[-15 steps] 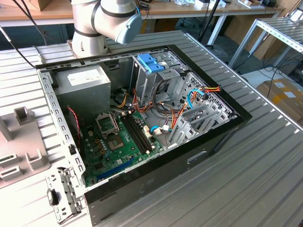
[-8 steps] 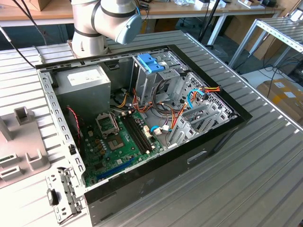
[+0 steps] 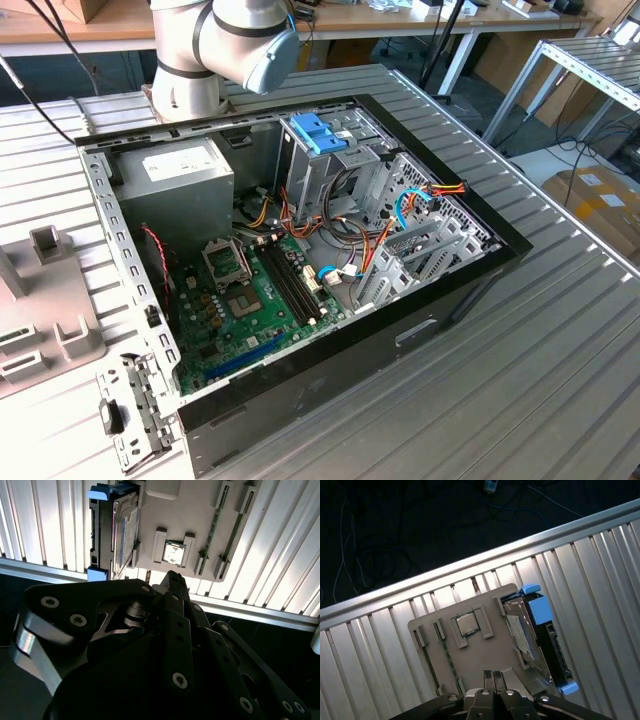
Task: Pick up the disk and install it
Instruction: 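Pick up the disk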
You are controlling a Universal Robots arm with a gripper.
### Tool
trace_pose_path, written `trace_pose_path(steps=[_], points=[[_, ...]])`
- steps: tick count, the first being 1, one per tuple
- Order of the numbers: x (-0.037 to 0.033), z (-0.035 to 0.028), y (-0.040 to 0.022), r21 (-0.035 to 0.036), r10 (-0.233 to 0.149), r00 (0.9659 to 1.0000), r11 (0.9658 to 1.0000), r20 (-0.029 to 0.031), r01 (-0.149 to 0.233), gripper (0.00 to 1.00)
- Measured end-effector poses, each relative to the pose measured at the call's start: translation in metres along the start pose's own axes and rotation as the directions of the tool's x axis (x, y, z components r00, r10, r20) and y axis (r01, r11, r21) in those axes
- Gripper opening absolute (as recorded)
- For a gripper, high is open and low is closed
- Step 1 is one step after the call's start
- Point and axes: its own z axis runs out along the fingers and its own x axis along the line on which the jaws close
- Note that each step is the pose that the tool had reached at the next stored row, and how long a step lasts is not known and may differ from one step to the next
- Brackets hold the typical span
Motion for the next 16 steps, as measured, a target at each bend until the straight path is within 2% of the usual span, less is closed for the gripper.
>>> trace_pose_path(steps=[7, 16], points=[[0.0000, 0.0000, 0.0000, -0.0012, -0.046, 0.9990, 0.9990, -0.0020, 0.046, 0.11], [0.0000, 0.0001, 0.0000, -0.0029, -0.110, 0.9940, 0.9940, -0.0047, 0.110, 0.11]])
